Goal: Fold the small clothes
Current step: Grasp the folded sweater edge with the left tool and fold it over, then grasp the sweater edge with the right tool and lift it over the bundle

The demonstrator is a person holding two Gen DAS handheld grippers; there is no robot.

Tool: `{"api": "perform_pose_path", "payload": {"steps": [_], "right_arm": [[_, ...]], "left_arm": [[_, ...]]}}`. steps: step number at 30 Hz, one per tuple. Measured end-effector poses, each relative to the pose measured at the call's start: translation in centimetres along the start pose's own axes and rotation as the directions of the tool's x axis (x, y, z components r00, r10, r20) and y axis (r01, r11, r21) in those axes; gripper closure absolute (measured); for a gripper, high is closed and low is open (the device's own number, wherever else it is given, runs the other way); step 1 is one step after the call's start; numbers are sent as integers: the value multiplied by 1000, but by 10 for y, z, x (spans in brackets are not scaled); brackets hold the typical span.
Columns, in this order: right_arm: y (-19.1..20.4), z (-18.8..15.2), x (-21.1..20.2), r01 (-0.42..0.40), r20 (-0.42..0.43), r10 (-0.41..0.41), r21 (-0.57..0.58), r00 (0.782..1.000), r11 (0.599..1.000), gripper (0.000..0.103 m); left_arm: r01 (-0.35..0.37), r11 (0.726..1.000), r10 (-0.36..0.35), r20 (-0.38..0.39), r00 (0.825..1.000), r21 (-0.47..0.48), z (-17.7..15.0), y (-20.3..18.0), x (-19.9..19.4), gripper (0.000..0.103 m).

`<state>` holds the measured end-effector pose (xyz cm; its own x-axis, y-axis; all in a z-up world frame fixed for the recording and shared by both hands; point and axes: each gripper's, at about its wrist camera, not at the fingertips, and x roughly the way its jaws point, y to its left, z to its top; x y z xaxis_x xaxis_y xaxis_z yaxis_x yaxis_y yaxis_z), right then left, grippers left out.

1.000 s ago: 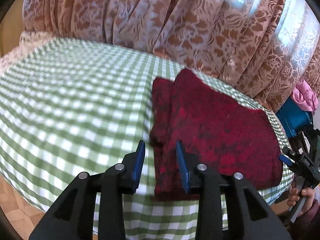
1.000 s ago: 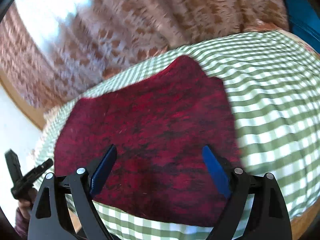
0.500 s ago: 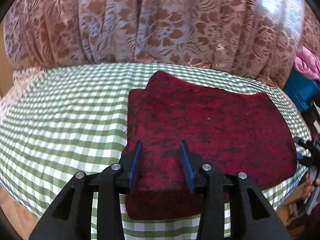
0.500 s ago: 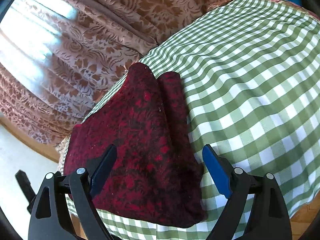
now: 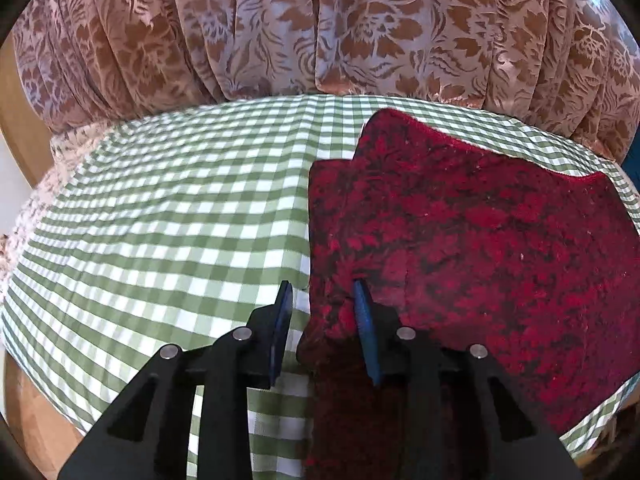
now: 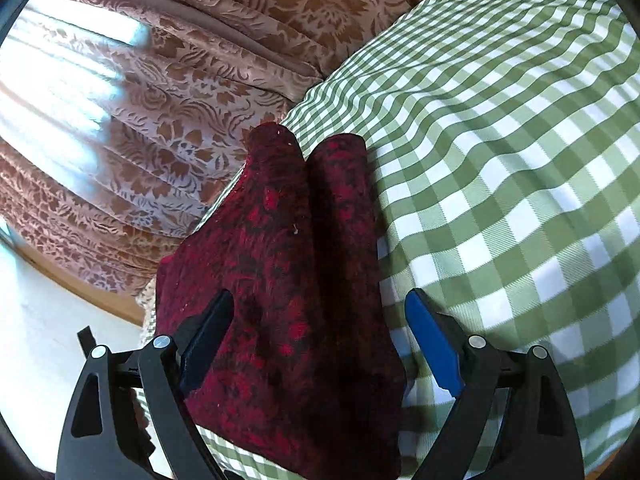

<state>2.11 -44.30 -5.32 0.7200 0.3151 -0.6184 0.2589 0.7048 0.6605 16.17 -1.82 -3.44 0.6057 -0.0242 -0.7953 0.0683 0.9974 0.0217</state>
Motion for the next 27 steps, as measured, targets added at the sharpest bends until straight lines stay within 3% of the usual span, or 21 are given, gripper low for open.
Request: {"api": "perform_pose_path", "payload": {"steps": [5, 10, 13, 16, 20, 27], "right_arm": [[4, 4, 10, -30, -19, 29, -22, 999, 999, 16], [4, 7, 18, -87, -57, 86, -30, 995, 996, 16], [4, 10, 22, -110, -79, 107, -39, 991, 993, 15], [3, 13, 23, -134, -99, 130, -34, 987, 990, 15], [3, 12, 25, -170, -145, 162, -44, 976, 984, 15], [6, 9, 28, -209, -210, 193, -56, 958, 976, 15]], "left_arm": [[-40, 999, 42, 61, 997, -37, 11, 3, -22, 63], [149, 989, -149, 130, 980, 13, 14, -25, -51, 61], [267, 960, -274, 96, 957, 82, 10, -53, -52, 61], [339, 931, -347, 41, 937, 134, 5, -81, -46, 61], [378, 909, -386, 9, 923, 172, 0, -107, -41, 61], [380, 908, -379, -41, 925, 179, -8, -114, -19, 60]]}}
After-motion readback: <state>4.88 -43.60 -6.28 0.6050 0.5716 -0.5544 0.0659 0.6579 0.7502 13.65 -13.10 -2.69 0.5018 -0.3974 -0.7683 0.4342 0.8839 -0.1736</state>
